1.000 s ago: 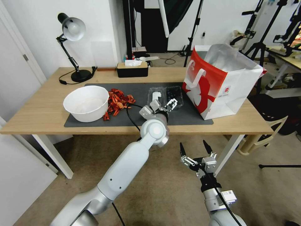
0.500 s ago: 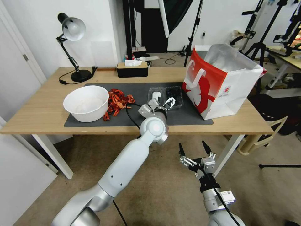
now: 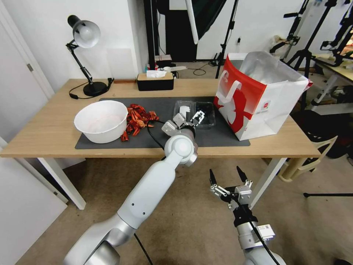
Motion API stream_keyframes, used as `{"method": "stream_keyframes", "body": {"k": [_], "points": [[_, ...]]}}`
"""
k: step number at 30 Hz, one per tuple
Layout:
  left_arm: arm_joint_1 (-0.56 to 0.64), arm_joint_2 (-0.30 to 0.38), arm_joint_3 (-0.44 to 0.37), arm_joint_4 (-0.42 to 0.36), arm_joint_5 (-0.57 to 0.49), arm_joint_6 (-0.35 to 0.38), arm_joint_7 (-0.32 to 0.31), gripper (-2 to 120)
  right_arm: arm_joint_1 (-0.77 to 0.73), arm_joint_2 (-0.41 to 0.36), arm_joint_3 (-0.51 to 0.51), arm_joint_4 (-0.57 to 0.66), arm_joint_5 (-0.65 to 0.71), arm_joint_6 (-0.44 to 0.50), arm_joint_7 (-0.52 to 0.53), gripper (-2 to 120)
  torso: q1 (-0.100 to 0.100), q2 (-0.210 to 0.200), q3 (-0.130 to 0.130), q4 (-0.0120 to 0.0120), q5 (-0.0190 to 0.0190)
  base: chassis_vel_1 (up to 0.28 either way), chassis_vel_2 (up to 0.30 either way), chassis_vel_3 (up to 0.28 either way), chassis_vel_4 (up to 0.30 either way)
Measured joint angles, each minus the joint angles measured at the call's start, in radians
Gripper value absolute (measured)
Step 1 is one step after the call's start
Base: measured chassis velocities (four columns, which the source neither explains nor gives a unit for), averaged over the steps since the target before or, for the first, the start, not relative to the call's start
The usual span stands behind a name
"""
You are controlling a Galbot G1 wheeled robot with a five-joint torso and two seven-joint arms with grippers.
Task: Close the takeout container lid, then place the container into the takeout bag.
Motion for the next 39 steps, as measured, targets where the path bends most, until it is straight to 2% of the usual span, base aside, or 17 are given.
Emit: {"method": "stream_keyframes", "body": {"k": [7, 9, 10, 14, 22, 33, 39], "points": [[0.01, 0.023, 0.026, -0.015, 0.089, -0.012, 0.035, 100, 0.003, 0.003, -0.001, -0.005, -0.002, 0.0, 0.0, 100, 0.0, 0.0, 0.0, 0.0001, 0.0, 0.0, 0.0, 0.0, 0.0], [0.011, 0.032, 0.041, -0.013, 0.157, -0.015, 0.053, 100, 0.003, 0.005, -0.002, -0.005, -0.004, 0.0, 0.0, 100, 0.0, 0.0, 0.0, 0.0, 0.0, 0.0, 0.0, 0.0, 0.0], [0.011, 0.032, 0.041, -0.013, 0.157, -0.015, 0.053, 100, 0.003, 0.005, -0.002, -0.005, -0.004, 0.0, 0.0, 100, 0.0, 0.0, 0.0, 0.0, 0.0, 0.0, 0.0, 0.0, 0.0], [0.013, 0.058, 0.078, 0.004, 0.335, -0.024, 0.106, 100, 0.0, 0.007, -0.002, -0.005, -0.006, 0.0, -0.001, 100, 0.0, 0.0, 0.0, 0.0001, 0.0, 0.0, 0.0, 0.0, 0.0], [0.013, 0.076, 0.109, 0.043, 0.501, -0.059, 0.163, 100, -0.004, 0.006, -0.003, -0.005, -0.01, 0.002, -0.001, 100, 0.0, 0.0, 0.0, 0.0, 0.0, 0.0, 0.0, 0.0, 0.0], [0.007, 0.101, 0.131, 0.074, 0.62, -0.109, 0.231, 100, -0.006, 0.005, -0.004, -0.007, -0.012, 0.006, -0.001, 100, 0.0, 0.0, 0.0, 0.0001, 0.0, 0.0, 0.0, 0.0, 0.0], [-0.005, 0.114, 0.143, 0.073, 0.625, -0.121, 0.289, 100, -0.007, 0.005, -0.004, -0.008, -0.014, 0.009, 0.0, 100, 0.0, 0.0, 0.0, 0.0001, 0.0, 0.0, 0.0, 0.0, 0.0]]}}
